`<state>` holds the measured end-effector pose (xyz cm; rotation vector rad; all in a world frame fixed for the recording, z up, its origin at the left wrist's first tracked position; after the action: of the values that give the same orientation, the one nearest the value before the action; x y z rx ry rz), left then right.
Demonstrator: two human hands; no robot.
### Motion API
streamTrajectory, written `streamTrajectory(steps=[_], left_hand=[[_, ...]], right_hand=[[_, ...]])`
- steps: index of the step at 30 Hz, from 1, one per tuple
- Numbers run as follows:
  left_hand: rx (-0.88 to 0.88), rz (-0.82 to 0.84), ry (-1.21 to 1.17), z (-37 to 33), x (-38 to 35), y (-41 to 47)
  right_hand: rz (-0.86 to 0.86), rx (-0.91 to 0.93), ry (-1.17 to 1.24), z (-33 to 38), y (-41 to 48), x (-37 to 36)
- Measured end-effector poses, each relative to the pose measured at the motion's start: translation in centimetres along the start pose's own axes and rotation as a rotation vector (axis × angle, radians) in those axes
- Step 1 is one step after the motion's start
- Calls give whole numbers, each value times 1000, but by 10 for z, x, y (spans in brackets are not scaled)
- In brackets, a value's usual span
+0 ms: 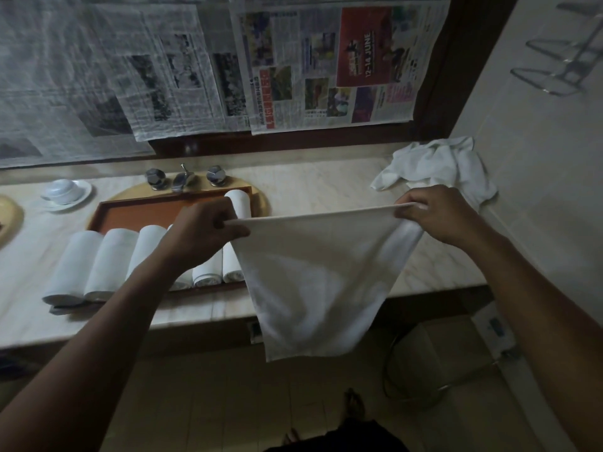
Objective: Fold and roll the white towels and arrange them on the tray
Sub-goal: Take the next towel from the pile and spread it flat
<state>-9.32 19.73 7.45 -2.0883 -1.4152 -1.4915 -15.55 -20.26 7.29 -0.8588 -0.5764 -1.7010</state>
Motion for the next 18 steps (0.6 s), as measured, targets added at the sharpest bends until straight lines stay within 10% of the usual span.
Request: streamTrajectory(steps=[6,11,18], left_hand=[[146,-119,36,-1,-15,-16],[-24,143,-372,-104,-87,-28],[201,-193,-791,-116,-67,-6]], right_hand=[[95,62,238,32,-29,-3],[304,77,540,102,-63,-33],[232,189,462,115,-67,-19]])
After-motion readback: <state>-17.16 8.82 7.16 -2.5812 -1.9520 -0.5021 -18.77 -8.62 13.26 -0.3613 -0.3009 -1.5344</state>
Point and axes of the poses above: each hand's wrist, its own y-axis towards the middle knuckle, its own x-axis out of the back of the hand, z = x × y, the point moved 7 cm from there along y, towards the middle knuckle, and after that the axes turned 12 degrees about -x, right-handed, at the moved point
